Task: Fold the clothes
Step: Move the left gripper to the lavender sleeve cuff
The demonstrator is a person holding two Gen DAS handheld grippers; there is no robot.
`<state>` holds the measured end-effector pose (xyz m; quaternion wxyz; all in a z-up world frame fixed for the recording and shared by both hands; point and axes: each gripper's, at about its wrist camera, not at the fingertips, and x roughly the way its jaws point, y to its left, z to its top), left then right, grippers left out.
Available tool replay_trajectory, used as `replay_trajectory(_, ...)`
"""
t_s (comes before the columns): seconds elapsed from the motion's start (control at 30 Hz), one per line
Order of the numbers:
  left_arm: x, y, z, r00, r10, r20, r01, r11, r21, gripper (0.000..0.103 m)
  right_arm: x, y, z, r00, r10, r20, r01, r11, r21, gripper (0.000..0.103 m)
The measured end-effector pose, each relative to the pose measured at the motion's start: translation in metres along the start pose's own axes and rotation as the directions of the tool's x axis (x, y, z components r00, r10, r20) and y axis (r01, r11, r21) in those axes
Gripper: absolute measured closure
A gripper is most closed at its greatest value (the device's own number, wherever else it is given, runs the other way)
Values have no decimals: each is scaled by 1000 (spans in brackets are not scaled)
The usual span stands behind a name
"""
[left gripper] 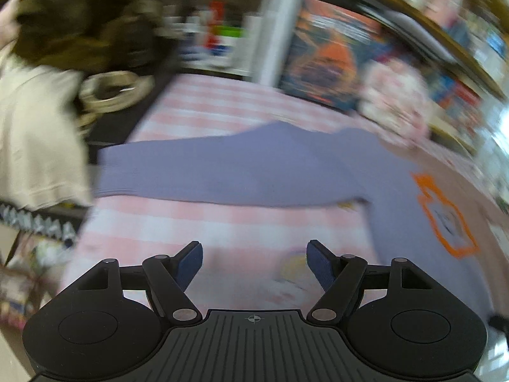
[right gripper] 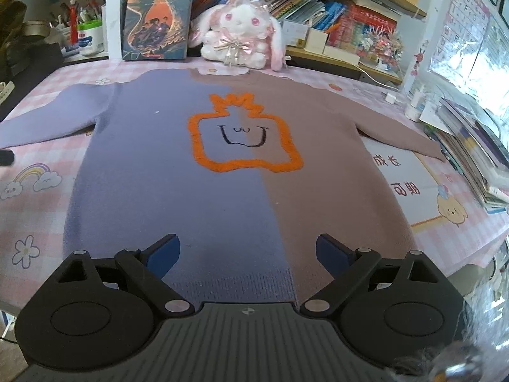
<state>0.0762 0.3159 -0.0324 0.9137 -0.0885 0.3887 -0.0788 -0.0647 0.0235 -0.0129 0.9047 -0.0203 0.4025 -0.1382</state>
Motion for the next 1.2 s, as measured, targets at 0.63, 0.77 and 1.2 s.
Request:
replay_trajectory(0.63,33,94,28,982,153,109,-96,907,-411,65,1,-8,-1,998,-50,-38,50,999,4,10)
replay_trajectory(0.77,36,98,31,978,172,120,-96,875,-474,65,1,-13,-3,997,-60,-45,61,998,20,10)
replay_trajectory(1.2,45,108,39,965,241,101,-158,846,-509,67,2,-22,-7,996,-71,-58,73,996,42,10)
